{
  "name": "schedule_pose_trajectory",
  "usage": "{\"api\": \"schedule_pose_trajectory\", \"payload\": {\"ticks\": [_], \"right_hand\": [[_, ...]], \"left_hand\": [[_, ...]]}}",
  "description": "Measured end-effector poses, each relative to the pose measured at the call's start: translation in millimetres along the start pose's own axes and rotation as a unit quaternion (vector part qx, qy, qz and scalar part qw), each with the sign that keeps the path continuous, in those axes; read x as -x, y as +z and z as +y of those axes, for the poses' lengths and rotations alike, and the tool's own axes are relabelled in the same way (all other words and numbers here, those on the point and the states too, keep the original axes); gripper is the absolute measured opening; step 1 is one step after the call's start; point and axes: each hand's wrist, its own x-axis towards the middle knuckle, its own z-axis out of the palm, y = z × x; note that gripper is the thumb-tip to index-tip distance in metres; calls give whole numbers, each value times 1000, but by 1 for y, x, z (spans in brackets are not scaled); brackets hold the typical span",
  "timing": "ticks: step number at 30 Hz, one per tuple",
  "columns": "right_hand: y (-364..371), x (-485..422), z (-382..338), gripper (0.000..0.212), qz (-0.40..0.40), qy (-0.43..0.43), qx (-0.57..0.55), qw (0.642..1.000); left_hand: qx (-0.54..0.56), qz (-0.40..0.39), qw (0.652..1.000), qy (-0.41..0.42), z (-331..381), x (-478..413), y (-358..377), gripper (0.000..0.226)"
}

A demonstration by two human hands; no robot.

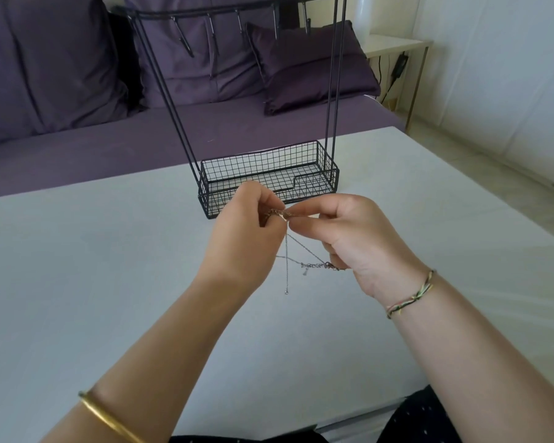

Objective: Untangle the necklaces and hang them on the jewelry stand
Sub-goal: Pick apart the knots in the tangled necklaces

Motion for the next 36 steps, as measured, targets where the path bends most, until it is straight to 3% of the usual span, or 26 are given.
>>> {"api": "schedule_pose_trajectory", "payload": {"ticks": [8, 13, 21, 29, 36], "right_hand": [[2, -1, 2, 14, 31, -41, 45, 998], [1, -2, 4, 9, 74, -119, 120, 983], [-3, -4, 4, 6, 17, -36, 96, 995], [8, 0, 0, 29, -44, 47, 21, 998], [3, 4, -5, 11, -80, 36, -2, 996]], "left_hand": [[-21, -6, 1000, -6, -1, -1, -2, 19], [-61, -40, 997, -37, -7, 0, -5, 16], [90, -35, 989, -108, -11, -6, -5, 15], [82, -29, 993, -84, -11, -5, -3, 14], [74, -15, 993, -91, -10, -5, -4, 11]]}}
